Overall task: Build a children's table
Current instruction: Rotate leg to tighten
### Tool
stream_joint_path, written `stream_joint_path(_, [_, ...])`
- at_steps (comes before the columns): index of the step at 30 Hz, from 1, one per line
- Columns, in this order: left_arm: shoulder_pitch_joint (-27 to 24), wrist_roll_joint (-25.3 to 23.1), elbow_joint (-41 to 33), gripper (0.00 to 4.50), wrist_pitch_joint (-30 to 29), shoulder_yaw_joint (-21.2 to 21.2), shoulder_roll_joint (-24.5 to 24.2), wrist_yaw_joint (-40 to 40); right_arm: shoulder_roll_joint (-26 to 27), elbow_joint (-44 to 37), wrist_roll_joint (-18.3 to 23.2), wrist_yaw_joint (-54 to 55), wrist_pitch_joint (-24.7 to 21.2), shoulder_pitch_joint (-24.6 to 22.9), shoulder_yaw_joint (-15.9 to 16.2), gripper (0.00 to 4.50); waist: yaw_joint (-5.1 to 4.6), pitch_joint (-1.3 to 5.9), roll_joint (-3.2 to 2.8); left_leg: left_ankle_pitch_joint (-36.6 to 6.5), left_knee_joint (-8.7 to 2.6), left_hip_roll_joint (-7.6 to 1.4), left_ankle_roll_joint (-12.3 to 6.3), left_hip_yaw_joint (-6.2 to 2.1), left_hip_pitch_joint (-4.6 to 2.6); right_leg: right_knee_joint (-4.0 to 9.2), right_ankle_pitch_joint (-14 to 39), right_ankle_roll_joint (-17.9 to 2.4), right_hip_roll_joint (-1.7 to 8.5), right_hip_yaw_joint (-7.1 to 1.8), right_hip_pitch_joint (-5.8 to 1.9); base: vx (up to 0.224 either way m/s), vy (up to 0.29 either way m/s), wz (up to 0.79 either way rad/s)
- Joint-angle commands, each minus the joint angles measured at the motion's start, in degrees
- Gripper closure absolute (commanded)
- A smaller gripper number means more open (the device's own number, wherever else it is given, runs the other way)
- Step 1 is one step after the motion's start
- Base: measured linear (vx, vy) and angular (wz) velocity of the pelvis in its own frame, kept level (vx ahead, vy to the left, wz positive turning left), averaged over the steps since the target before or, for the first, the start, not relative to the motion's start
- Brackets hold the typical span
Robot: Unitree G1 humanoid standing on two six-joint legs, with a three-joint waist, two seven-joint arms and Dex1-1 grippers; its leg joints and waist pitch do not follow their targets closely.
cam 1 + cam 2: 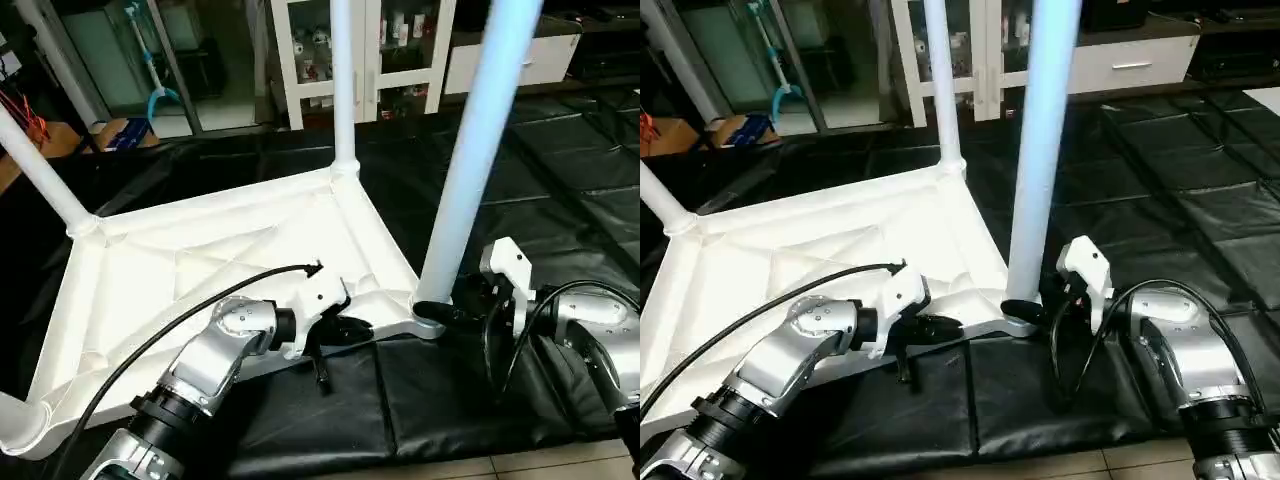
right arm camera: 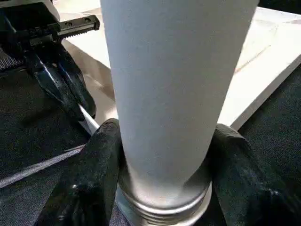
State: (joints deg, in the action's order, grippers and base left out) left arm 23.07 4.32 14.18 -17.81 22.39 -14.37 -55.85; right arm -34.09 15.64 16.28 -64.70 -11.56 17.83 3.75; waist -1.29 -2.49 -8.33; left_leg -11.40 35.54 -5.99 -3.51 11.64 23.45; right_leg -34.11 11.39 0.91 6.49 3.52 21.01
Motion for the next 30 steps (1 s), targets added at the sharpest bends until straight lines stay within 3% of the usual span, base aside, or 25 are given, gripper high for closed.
stream_joint_path(1, [-1.4,-0.8,0.9,4.5,-1.8,1.9,-1.5,-1.5,-0.4,-1.0,0.0,0.1,-0.7,-0.2,0.1,2.21,-0.11,3.08,1.69,-22.3,-6.19,-7.25,-0.2,-4.06,-1.9,3.79,10.8,-14.1,3.89,-2.43,-0.85,0.0,0.0,0.0])
stream_joint_path(7, [-1.4,-0.8,0.8,4.5,-2.0,2.0,-1.3,-1.4,0.5,-0.5,-0.1,1.6,-0.6,0.1,-0.6,2.36,-0.3,2.92,1.73,-25.0,-6.35,-7.21,1.33,-4.17,-2.03,4.02,13.9,-13.4,3.87,-2.5,-0.64,0.0,0.0,0.0])
stream_joint_path(10, [-1.1,-1.0,1.3,4.5,-2.4,1.9,-0.6,-0.5,3.7,2.5,-3.1,10.2,0.9,1.8,-1.6,2.38,-0.54,2.78,1.69,-26.0,-6.47,-7.13,2.03,-4.3,-1.84,4.06,15.4,-13.0,3.89,-2.52,-0.55,0.0,0.0,0.0])
stream_joint_path(12, [-0.6,-1.5,2.1,4.5,-2.6,1.8,0.2,1.0,5.7,4.4,-4.9,15.8,1.1,3.0,-2.1,2.39,-1.61,2.46,1.78,-29.7,-6.72,-6.93,3.81,-4.79,-1.46,4.19,20.0,-11.8,3.96,-2.36,-0.49,0.0,0.0,0.0])
stream_joint_path(14, [0.1,-2.3,3.2,4.5,-2.7,1.6,1.1,2.9,7.5,5.2,-5.6,19.9,0.6,3.6,-2.6,2.4,-2.81,2.26,1.75,-34.7,-6.75,-6.76,5.96,-5.15,-1.92,4.52,24.9,-10.5,3.86,-2.34,0.12,0.0,0.0,0.0])
stream_joint_path(16, [1.1,-3.1,4.6,4.5,-3.4,1.1,2.6,5.7,9.8,5.5,-6.3,25.0,-0.5,4.1,-3.3,2.41,-3.18,2.1,1.72,-36.8,-6.82,-6.74,6.86,-5.28,-2.05,4.69,26.3,-9.7,3.81,-2.35,0.42,0.0,0.0,0.0])
stream_joint_path(17, [1.7,-3.6,5.5,4.5,-3.6,0.8,3.4,7.5,11.2,5.7,-6.6,27.9,-1.1,4.4,-3.8,2.41,-3.96,1.93,1.77,-39.6,-6.66,-6.41,7.92,-5.47,-2.27,5.22,29.4,-8.5,3.83,-2.26,0.88,-0.054,0.01,-0.01])
stream_joint_path(19, [3.8,-4.9,8.9,4.5,-4.4,-1.1,6.5,14.8,14.7,6.4,-8.4,35.7,-2.0,4.9,-4.3,2.41,-4.7,1.76,1.87,-41.4,-7.02,-6.32,8.63,-5.84,-1.9,5.18,30.7,-7.1,3.59,-1.97,0.87,-0.051,0.015,-0.06])
stream_joint_path(22, [6.4,-6.0,13.1,4.5,-5.2,-4.0,10.1,23.4,18.5,7.3,-11.4,44.6,-2.4,5.4,-4.6,2.43,-5.16,1.89,1.97,-43.7,-6.99,-6.08,9.61,-5.81,-2.82,5.64,30.7,-6.2,3.21,-1.74,1.55,0.0,0.0,0.0])
stream_joint_path(24, [8.4,-6.6,15.7,4.5,-4.7,-5.9,12.1,28.8,21.7,8.3,-13.1,52.1,-2.5,6.1,-5.3,2.43,-5.95,1.79,1.6,-45.7,-7.58,-6.04,10.25,-6.21,-2.32,5.52,29.9,-5.5,3.25,-1.28,1.1,0.0,0.0,0.0])
stream_joint_path(27, [10.4,-6.7,18.0,4.5,-3.6,-7.2,13.9,32.1,26.1,8.5,-13.8,58.0,-1.5,6.9,-5.0,2.44,-6.67,1.94,1.55,-46.8,-7.89,-5.96,10.79,-6.26,-2.31,5.49,27.3,-5.5,3.21,-1.08,1.1,0.0,0.0,0.0])
stream_joint_path(28, [10.9,-6.7,18.8,4.5,-3.1,-7.4,14.3,32.6,27.3,8.3,-13.8,59.2,-1.0,7.1,-4.8,2.44,-6.89,1.86,1.69,-47.4,-7.88,-5.86,10.57,-6.07,-2.41,5.77,28.1,-5.2,3.2,-1.09,1.48,0.0,0.0,0.0])
stream_joint_path(30, [11.2,-6.8,19.2,4.5,-2.6,-7.5,14.6,32.5,28.6,8.0,-12.7,58.0,0.0,7.4,-4.5,2.45,-6.95,1.99,1.79,-47.2,-7.68,-5.77,10.02,-6.07,-2.5,5.89,28.9,-5.1,3.47,-1.16,1.51,0.0,0.0,0.0])
